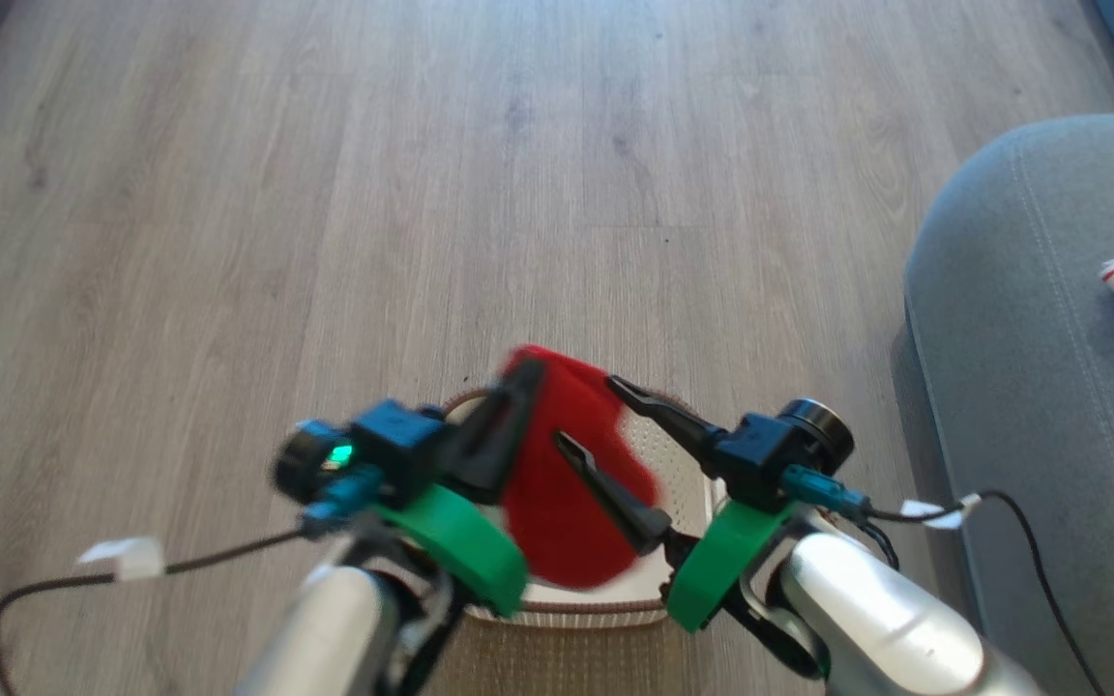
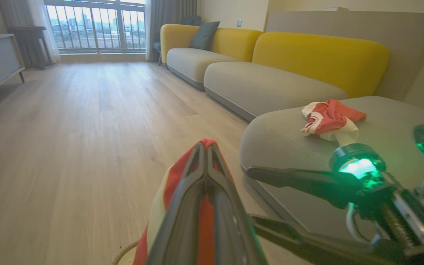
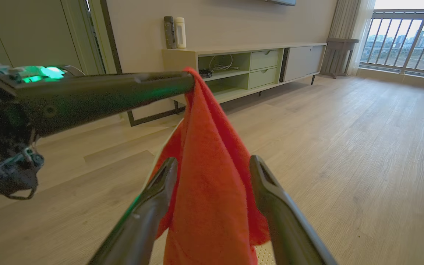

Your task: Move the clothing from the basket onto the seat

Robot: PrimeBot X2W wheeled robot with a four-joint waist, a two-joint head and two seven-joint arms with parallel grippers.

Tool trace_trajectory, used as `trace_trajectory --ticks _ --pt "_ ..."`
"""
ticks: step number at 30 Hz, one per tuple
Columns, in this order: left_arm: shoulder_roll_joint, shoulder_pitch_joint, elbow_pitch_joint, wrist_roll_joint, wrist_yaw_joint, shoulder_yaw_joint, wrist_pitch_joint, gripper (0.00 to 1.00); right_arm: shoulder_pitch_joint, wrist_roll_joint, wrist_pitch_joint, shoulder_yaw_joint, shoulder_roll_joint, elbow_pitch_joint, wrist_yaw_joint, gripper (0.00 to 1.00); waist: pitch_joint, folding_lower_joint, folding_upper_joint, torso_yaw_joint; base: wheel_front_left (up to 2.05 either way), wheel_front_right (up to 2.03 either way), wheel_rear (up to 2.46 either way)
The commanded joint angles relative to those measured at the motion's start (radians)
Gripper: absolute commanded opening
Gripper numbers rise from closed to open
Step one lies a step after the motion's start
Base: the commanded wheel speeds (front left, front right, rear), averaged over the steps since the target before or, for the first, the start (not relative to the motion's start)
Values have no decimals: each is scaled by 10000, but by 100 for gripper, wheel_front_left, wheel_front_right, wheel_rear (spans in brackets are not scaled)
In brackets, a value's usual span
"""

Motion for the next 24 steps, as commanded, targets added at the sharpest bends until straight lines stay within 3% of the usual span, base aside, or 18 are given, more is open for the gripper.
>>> trace_trajectory --ticks 1,5,7,8,12,13,15,16,17,24 --pt "-54 -588 -492 104 -89 145 23 0 -327 131 -67 182 -19 -159 -2 100 -36 -1 0 40 0 0 0" --pt "-212 -622 -834 8 -237 -505 199 0 -726 576 -67 563 -111 178 -2 100 -95 -1 0 107 0 0 0" --pt "-258 -592 -930 -63 -234 -667 240 0 -799 908 -67 663 -118 257 -2 11 -119 -1 0 116 0 0 0" --pt "-276 -564 -957 -115 -214 -708 251 0 -822 1062 -67 721 -130 263 -2 0 -126 -1 0 111 0 0 0" --pt "-284 -513 -916 -192 -117 -718 230 0 -881 1383 -67 786 -248 220 -2 0 -79 -1 0 36 0 0 0" --pt "-277 -496 -886 -207 -87 -689 212 12 -879 1416 -67 755 -277 207 -2 0 -65 -1 0 1 0 0 0" --pt "-236 -454 -833 -217 -25 -631 167 46 -870 1420 -67 646 -347 183 -2 0 -20 -1 0 -91 0 0 0" --pt "-213 -439 -797 -213 12 -596 140 88 -870 1415 -67 573 -389 162 -2 0 23 -1 0 -150 0 0 0" --pt "-193 -428 -751 -209 42 -566 106 100 -876 1390 -67 473 -439 136 -2 0 65 -1 0 -222 0 0 0" --pt "-205 -403 -21 -288 63 -582 -349 100 -857 1076 -67 -439 -975 -194 -2 0 337 -1 0 -1221 0 0 0"
